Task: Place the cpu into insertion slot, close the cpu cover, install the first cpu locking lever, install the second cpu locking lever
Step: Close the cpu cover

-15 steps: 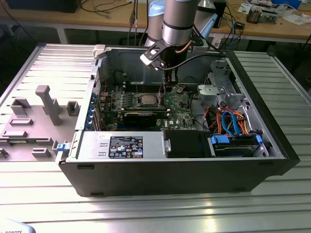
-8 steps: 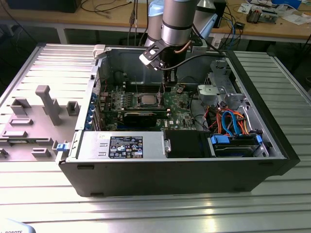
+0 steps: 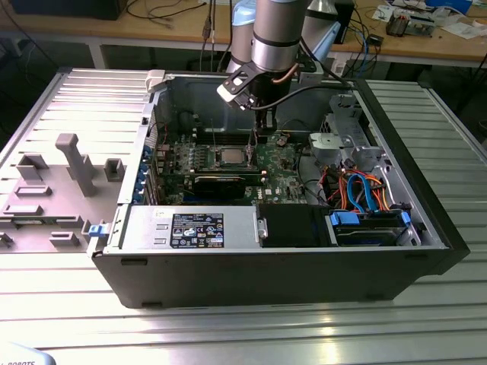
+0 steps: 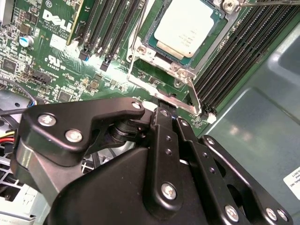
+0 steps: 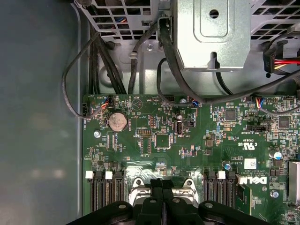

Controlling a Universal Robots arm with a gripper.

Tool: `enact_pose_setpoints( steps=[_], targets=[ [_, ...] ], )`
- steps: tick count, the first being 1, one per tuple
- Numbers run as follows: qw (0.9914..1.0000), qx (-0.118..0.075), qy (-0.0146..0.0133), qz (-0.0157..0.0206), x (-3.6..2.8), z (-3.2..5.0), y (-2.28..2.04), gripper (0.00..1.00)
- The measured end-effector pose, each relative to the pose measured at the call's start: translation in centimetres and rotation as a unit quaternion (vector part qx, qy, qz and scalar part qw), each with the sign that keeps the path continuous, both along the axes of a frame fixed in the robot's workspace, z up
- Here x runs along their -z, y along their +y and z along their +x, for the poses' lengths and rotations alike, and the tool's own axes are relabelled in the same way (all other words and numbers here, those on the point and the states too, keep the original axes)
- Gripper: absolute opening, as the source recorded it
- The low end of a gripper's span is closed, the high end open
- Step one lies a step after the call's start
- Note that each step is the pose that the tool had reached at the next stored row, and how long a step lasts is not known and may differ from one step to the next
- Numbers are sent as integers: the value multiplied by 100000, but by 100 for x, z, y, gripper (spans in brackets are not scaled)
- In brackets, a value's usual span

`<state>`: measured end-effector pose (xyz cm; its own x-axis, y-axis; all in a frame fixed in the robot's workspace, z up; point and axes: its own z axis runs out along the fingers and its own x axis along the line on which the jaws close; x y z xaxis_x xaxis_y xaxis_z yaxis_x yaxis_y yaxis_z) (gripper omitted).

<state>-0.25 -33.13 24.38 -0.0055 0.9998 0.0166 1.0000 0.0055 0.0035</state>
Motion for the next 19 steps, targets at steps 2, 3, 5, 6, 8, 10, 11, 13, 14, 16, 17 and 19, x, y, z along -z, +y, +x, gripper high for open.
enact_pose_setpoints(
  steps=[2, 3, 5, 6, 8, 10, 11, 13, 14, 16, 17, 19],
  targets=[
    [100000, 9, -1, -1, 0, -1, 0, 11],
    [100000, 6, 0, -1, 0, -1, 0, 11],
    [100000, 7, 0, -3, 0, -3, 0, 11],
    [100000, 17, -1, -1, 0, -6, 0, 11],
    [100000, 10, 0, -2, 0, -9, 0, 11],
    [100000, 10, 2, -1, 0, -14, 0, 11],
    [100000, 1, -1, -2, 0, -15, 0, 11],
    [100000, 11, 2, -2, 0, -23, 0, 11],
    [100000, 7, -2, 0, 0, -26, 0, 11],
    [100000, -2, 0, 1, 0, -27, 0, 11],
    [100000, 7, -3, 1, 0, -28, 0, 11],
    [100000, 8, -2, -2, 0, -29, 0, 11]
  ],
)
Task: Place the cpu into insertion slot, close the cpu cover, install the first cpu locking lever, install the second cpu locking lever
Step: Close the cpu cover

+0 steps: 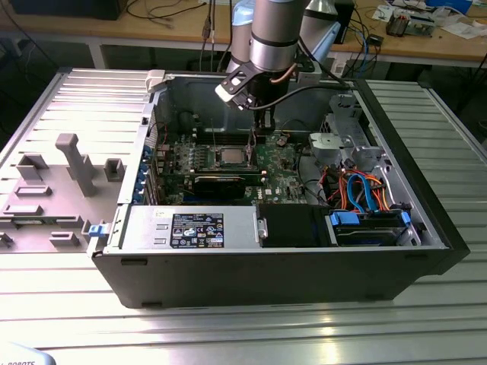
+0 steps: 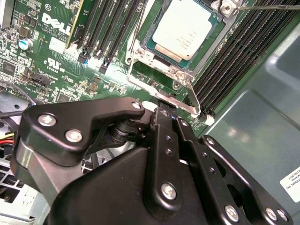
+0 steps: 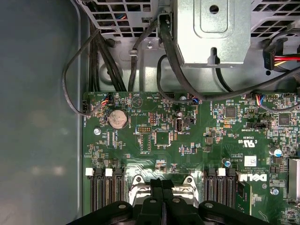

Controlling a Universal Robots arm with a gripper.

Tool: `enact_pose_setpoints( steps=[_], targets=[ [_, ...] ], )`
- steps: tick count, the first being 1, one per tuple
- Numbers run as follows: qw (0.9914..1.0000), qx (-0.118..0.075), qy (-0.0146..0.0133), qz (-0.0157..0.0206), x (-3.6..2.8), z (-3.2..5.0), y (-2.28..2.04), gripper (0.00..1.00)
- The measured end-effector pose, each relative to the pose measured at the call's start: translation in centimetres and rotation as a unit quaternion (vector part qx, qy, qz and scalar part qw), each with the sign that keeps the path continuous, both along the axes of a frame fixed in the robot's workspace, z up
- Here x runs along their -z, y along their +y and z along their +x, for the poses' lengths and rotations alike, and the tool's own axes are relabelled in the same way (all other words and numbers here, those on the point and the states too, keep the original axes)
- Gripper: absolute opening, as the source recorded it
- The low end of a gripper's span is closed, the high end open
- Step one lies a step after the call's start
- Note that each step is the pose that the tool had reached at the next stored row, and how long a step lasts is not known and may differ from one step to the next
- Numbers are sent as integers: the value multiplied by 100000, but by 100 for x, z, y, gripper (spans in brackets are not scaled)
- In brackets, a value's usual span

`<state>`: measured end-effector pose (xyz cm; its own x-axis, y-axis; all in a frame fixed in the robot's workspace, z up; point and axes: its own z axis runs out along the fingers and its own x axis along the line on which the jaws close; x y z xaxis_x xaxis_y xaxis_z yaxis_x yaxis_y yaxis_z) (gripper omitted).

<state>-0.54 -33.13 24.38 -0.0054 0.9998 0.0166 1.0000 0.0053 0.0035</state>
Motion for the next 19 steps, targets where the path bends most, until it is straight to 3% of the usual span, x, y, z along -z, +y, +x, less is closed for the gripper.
enact_pose_setpoints(
  steps=[19],
  targets=[
    [100000, 2, 0, 1, 0, -157, 0, 11]
  ],
)
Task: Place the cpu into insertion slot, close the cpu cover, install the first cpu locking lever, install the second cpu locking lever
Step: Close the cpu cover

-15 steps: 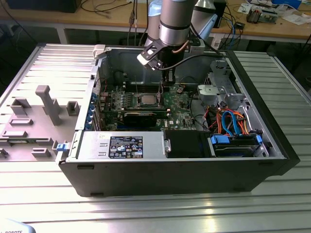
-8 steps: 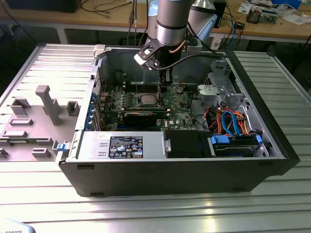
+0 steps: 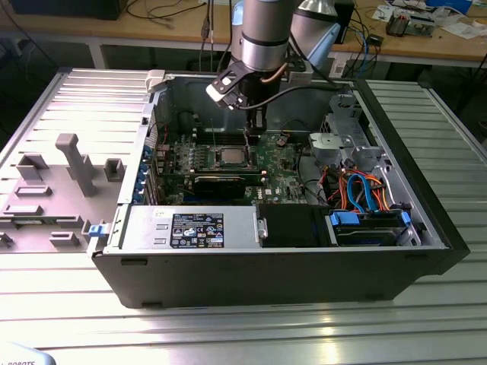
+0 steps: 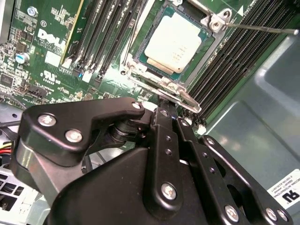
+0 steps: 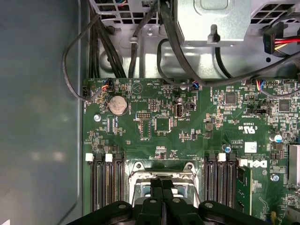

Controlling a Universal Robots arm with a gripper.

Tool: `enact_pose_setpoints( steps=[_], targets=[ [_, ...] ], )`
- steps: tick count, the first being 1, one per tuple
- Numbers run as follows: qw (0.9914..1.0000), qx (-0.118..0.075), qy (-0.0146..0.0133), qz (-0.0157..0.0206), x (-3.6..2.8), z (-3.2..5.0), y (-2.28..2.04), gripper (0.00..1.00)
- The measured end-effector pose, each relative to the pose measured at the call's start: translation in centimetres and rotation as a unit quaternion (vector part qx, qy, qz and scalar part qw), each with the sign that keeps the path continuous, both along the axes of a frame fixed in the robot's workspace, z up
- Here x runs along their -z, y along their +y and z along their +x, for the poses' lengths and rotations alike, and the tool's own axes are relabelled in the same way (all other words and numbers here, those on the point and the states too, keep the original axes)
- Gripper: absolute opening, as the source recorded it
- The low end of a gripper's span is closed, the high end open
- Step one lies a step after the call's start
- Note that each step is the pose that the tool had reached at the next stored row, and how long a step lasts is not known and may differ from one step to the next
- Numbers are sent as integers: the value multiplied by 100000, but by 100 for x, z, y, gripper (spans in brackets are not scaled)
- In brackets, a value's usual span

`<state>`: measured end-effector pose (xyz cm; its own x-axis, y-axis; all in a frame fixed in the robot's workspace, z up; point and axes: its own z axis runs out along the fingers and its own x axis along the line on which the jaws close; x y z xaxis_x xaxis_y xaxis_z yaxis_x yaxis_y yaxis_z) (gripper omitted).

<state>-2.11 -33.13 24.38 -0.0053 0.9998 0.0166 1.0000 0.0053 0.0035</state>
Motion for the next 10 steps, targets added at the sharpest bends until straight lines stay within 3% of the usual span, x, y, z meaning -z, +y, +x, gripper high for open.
enact_pose_setpoints(
  steps=[10],
  targets=[
    [100000, 1, 6, 0, 1, -44, 0, 11]
  ],
)
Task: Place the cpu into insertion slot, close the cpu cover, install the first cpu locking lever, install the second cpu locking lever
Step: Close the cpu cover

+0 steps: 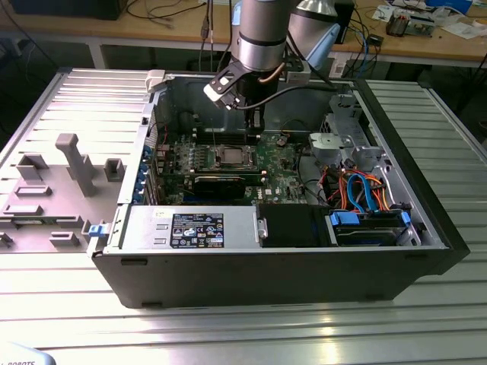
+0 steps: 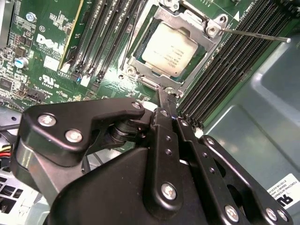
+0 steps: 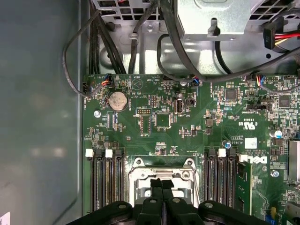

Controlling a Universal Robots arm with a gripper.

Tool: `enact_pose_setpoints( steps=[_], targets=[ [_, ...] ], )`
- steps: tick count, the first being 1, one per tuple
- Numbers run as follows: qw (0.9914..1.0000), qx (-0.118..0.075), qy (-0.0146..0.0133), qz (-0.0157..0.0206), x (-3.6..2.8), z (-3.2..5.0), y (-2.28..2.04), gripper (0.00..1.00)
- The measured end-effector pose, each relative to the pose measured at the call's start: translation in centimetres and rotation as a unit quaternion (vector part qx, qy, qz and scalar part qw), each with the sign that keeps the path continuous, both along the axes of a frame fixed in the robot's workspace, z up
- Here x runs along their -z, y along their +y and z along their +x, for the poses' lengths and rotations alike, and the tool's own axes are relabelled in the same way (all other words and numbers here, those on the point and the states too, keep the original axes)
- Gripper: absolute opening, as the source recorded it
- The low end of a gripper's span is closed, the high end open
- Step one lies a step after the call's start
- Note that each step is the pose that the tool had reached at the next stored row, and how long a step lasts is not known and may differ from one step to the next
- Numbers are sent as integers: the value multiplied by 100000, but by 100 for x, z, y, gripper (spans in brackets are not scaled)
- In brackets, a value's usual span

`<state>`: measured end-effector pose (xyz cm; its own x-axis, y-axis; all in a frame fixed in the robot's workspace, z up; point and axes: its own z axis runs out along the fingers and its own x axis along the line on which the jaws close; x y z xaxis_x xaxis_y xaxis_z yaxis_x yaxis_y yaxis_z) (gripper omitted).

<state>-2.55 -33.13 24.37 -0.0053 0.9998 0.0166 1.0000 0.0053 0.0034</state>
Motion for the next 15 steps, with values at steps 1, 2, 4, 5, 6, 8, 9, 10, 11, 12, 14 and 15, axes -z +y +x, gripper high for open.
enact_pose_setpoints(
  steps=[1, 2, 4, 5, 6, 8, 9, 10, 11, 12, 14, 15],
  targets=[
    [100000, -3, -1, 0, 3, -18, -1, 11],
    [100000, -8, 0, 4, 7, -45, 0, 11],
    [100000, -7, 35, 2, 29, -123, 0, 11],
    [100000, -10, 56, 1, 34, -147, 0, 11],
    [100000, -9, 65, 0, 37, -157, 0, 11],
    [100000, -5, 69, 3, 42, -191, 0, 11],
    [100000, -7, 67, 8, 44, -201, 0, 11],
    [100000, -6, 68, 4, 45, -207, 0, 11],
    [100000, -7, 65, 10, 48, -211, 0, 11],
    [100000, -5, 66, 11, 51, -216, 0, 11],
    [100000, -7, 70, 6, 54, -223, 0, 11],
    [100000, -5, 69, 10, 55, -226, 0, 11]
  ],
)
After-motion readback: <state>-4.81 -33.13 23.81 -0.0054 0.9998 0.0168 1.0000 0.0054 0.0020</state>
